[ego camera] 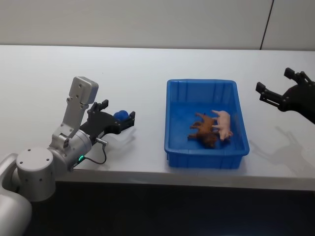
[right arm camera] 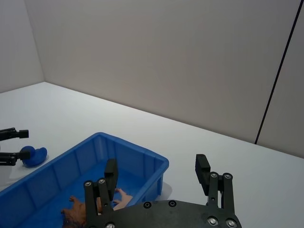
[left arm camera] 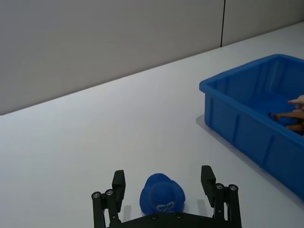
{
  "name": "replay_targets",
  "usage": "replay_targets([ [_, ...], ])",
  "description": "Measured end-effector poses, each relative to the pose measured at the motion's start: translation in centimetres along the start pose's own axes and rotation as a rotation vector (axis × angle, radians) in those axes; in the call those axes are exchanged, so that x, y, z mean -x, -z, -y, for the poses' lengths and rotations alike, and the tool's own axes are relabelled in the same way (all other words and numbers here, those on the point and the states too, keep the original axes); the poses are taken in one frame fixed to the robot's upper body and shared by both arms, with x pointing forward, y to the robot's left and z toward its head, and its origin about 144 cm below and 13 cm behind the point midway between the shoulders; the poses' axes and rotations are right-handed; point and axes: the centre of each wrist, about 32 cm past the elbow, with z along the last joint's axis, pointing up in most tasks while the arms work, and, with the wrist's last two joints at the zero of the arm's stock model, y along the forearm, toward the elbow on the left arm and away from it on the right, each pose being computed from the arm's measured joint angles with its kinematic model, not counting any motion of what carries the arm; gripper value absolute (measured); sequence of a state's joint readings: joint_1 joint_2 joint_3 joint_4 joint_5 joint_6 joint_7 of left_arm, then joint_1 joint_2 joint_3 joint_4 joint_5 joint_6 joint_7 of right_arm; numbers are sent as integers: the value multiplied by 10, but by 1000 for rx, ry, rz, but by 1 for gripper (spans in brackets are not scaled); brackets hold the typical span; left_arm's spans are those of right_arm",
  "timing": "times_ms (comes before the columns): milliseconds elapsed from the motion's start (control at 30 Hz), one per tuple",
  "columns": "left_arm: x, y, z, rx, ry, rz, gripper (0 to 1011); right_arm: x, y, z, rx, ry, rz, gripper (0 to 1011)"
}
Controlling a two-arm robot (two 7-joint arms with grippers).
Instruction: Pick up the two dolls from the table and place them into the box.
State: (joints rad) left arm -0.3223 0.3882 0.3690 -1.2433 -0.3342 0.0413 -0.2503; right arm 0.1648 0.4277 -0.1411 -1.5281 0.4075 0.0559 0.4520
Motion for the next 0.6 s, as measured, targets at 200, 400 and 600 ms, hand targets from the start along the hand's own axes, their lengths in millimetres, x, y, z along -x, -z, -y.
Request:
replay_targets([
  [200, -7, 4, 5, -50, 20, 1, 1000, 0, 0, 0, 0, 0, 0, 1001],
  [400, -14, 6, 9, -86, 35, 9, 945, 0, 0, 0, 0, 0, 0, 1001],
  [600, -17, 6, 11, -105, 40, 20, 808, 0, 0, 0, 0, 0, 0, 1001],
])
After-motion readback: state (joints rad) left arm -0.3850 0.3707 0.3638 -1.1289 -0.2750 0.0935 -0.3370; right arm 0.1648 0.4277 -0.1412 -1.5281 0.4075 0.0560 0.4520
